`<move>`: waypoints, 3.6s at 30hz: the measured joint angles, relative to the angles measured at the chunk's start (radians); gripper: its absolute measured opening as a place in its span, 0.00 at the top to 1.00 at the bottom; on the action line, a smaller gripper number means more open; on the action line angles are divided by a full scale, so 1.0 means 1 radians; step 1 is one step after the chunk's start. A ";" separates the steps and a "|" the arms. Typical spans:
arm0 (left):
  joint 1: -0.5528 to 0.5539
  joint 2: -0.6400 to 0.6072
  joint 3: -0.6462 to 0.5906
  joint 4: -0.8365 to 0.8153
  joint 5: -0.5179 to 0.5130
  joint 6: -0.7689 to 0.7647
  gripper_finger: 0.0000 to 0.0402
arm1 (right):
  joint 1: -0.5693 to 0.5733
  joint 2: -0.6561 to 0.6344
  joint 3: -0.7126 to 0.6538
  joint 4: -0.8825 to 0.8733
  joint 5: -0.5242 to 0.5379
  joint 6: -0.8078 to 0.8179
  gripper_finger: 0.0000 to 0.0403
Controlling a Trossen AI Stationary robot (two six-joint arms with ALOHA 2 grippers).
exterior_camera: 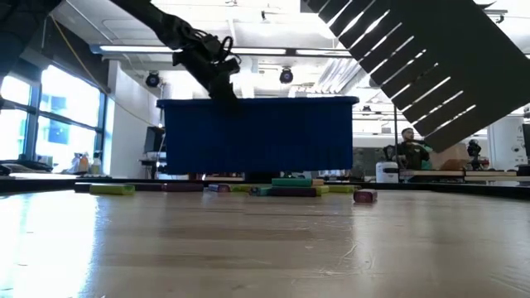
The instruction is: Sort blocks
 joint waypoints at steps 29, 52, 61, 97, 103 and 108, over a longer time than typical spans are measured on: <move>-0.199 -0.152 -0.003 -0.135 -0.252 0.086 0.85 | -0.034 -0.024 0.000 -0.001 0.033 -0.008 1.00; -0.412 -0.159 -0.019 -0.377 -0.248 -0.107 0.58 | -0.034 -0.121 0.000 0.007 0.042 -0.008 1.00; -0.438 -0.185 -0.019 -0.403 -0.257 -0.107 0.42 | 0.004 -0.101 -0.001 0.265 0.006 -0.344 1.00; -0.470 -0.792 -0.019 -0.021 -0.165 -0.075 0.46 | -0.553 0.225 0.000 0.889 -0.605 -0.905 1.00; -0.458 -0.792 -0.019 -0.029 -0.236 -0.099 0.46 | -0.638 0.316 0.000 0.891 -0.665 -0.848 1.00; -0.410 -0.772 -0.019 -0.043 -0.236 -0.080 0.46 | -0.676 0.374 0.000 0.857 -0.690 -0.799 1.00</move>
